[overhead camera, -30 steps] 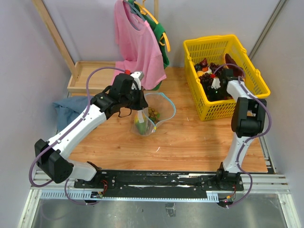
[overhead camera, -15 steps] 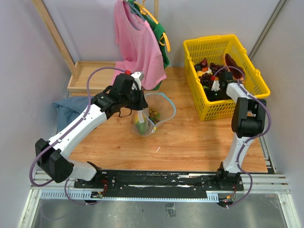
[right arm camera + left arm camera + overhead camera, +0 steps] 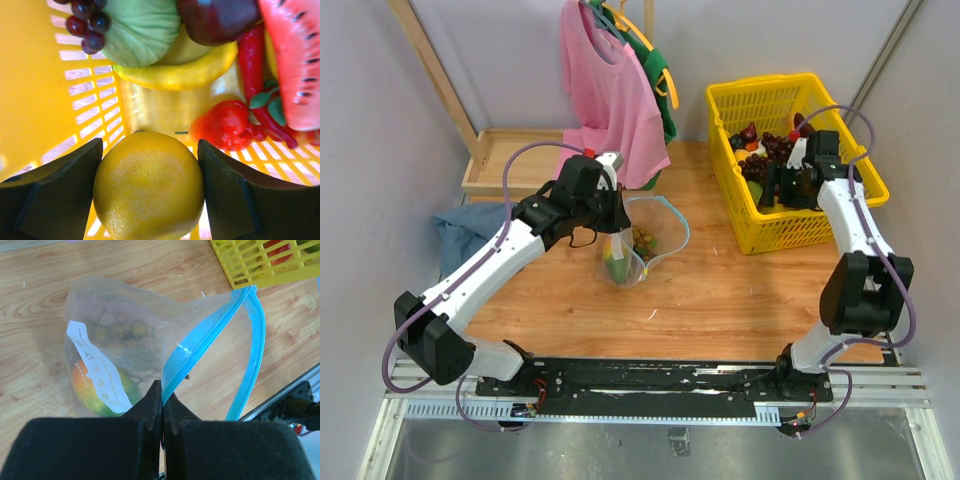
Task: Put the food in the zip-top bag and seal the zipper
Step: Pick up the fake fruit from the bin, then place the fake fruit in the zipper food storage bag.
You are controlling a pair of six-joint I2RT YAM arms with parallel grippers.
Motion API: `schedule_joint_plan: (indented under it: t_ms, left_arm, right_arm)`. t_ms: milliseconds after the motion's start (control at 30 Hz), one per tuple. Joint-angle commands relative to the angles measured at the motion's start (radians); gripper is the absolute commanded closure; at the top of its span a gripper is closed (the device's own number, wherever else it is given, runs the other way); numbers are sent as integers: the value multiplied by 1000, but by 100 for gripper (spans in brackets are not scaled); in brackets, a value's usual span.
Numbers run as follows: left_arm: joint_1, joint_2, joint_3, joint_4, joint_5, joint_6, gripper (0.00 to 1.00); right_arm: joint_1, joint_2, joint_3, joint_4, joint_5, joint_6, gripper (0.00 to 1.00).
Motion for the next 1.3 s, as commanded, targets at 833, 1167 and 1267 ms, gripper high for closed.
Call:
schedule_joint_plan:
  t_ms: [833,1167,1267]
  left_arm:
    - [9,-19,36,2,65,-27,100]
    - [8,-16,26,19,80,-54,100]
    - [9,-17,23,23,90,-57,100]
  right_arm:
    - [576,-495,-135,462,28,173,59]
    - [784,-349,-203,608,-46,245,58]
    - [804,-316,-238,644,-35,254,58]
